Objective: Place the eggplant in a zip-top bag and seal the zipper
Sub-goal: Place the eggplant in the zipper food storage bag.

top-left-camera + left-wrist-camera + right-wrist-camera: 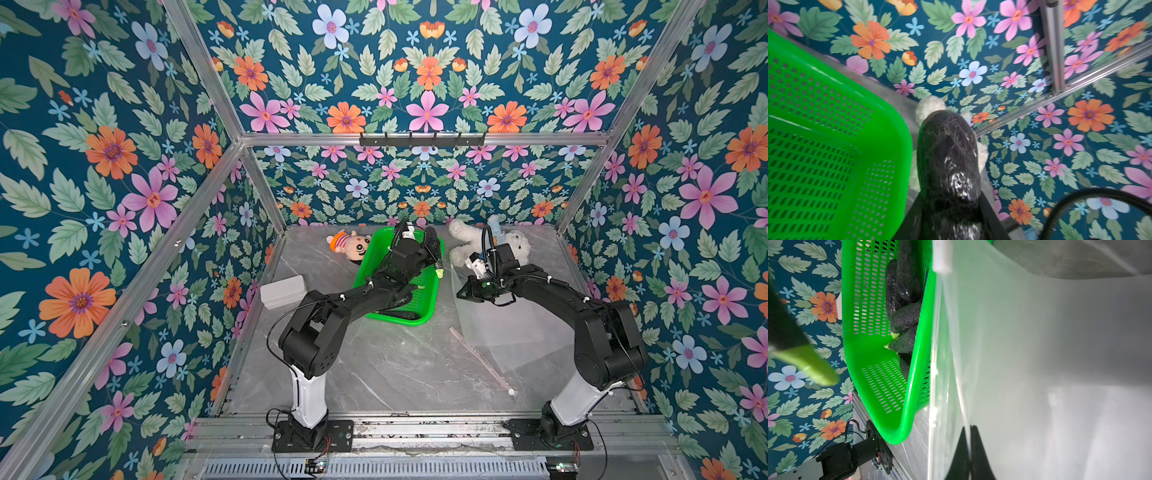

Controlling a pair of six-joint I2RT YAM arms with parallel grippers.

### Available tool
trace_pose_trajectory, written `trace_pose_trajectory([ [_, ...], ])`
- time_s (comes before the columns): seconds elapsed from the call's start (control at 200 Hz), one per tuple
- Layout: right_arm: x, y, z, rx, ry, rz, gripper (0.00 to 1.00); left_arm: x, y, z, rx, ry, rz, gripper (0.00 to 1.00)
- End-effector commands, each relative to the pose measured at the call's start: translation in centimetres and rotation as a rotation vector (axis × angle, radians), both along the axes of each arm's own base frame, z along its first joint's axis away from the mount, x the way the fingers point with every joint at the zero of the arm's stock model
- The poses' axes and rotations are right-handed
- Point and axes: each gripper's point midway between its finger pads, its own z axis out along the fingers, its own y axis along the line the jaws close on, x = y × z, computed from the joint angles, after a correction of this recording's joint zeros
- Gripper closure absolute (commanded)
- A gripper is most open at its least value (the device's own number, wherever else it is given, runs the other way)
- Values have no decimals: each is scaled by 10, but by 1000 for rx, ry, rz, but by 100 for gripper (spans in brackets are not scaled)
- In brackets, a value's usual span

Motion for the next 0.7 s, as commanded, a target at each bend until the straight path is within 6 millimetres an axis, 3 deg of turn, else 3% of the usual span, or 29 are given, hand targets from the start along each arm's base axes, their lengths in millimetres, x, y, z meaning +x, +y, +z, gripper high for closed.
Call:
trace_pose_trajectory([
  [0.0, 2, 7, 6, 47, 2, 7, 100, -17, -19, 36, -100, -107, -47, 66],
  [0.115, 2, 8, 10, 55, -2, 5, 100, -32, -32, 30, -94, -130, -66, 67],
  [0.271, 0, 9, 20, 73, -9, 7, 100, -47, -43, 8, -46, -121, -74, 67],
  [0.481, 1, 7, 31, 110, -3, -11, 100, -61, -40, -8, -15, -139, -51, 68],
  [0.496, 0, 7, 43, 123, -30, -11, 100, -62, -40, -9, -12, -140, -50, 68],
  [0.531, 1, 5, 49, 137, -36, -19, 100, -63, -39, -9, -7, -149, -46, 67],
  [0.697, 5, -4, 61, 165, -29, -51, 100, -73, -34, -14, 45, -197, -15, 68],
])
